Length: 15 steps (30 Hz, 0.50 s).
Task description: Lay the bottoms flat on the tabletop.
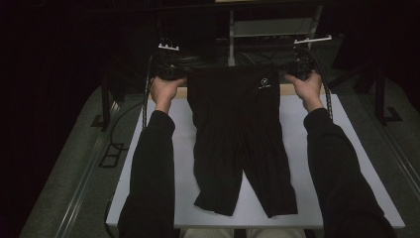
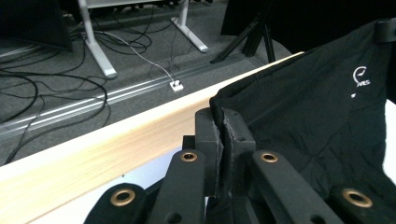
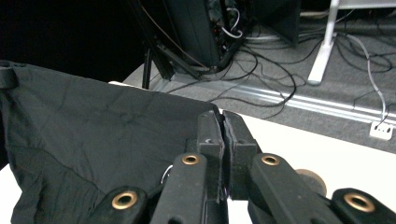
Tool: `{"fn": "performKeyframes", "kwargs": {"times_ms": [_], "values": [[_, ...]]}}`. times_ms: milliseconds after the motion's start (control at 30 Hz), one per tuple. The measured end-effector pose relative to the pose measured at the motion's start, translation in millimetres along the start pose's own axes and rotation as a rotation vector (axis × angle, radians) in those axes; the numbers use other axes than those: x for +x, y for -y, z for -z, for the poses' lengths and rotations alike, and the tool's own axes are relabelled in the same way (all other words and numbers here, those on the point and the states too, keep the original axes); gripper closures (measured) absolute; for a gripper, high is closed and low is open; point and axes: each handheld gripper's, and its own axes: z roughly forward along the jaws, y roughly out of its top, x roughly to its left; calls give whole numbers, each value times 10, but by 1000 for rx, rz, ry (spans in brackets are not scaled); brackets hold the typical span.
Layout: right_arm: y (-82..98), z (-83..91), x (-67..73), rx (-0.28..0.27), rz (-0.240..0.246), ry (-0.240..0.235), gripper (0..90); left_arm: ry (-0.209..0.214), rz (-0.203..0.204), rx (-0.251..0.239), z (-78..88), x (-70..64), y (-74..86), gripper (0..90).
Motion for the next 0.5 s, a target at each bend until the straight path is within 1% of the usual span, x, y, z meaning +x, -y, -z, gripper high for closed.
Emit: {"fn": "performKeyframes", "kwargs": {"times_ms": [100,133,167,200,233,267,300,333,367,400,433,467,500], "values": [[-28,-1,23,-14,10,9,862,-7,3,-8,-10,0,2,855],[-34,0,27,-18,11,15,862,-8,9,-10,-17,5,13,853],[-31,-5,24,-23,5,19,851,-16,25,-17,-37,8,45,840],[-14,-21,10,-22,-16,20,757,-35,51,-27,-68,17,102,757],[21,-50,-16,-17,-60,34,589,-52,81,-28,-101,37,184,637],[77,-87,-46,2,-112,50,552,-75,118,-34,-132,64,287,576],[159,-120,-68,20,-132,59,548,-82,160,-50,-156,99,401,498],[256,-149,-85,27,-127,75,529,-73,207,-62,-171,140,515,432],[358,-174,-104,35,-130,84,497,-63,247,-70,-183,175,627,396],[460,-196,-135,43,-132,87,481,-62,275,-66,-190,210,760,360],[586,-215,-177,61,-143,97,466,-64,289,-62,-190,224,835,317],[657,-221,-205,68,-151,98,451,-63,303,-59,-185,243,948,292],[763,-220,-243,73,-161,103,426,-59,310,-58,-174,253,1009,269]]}}
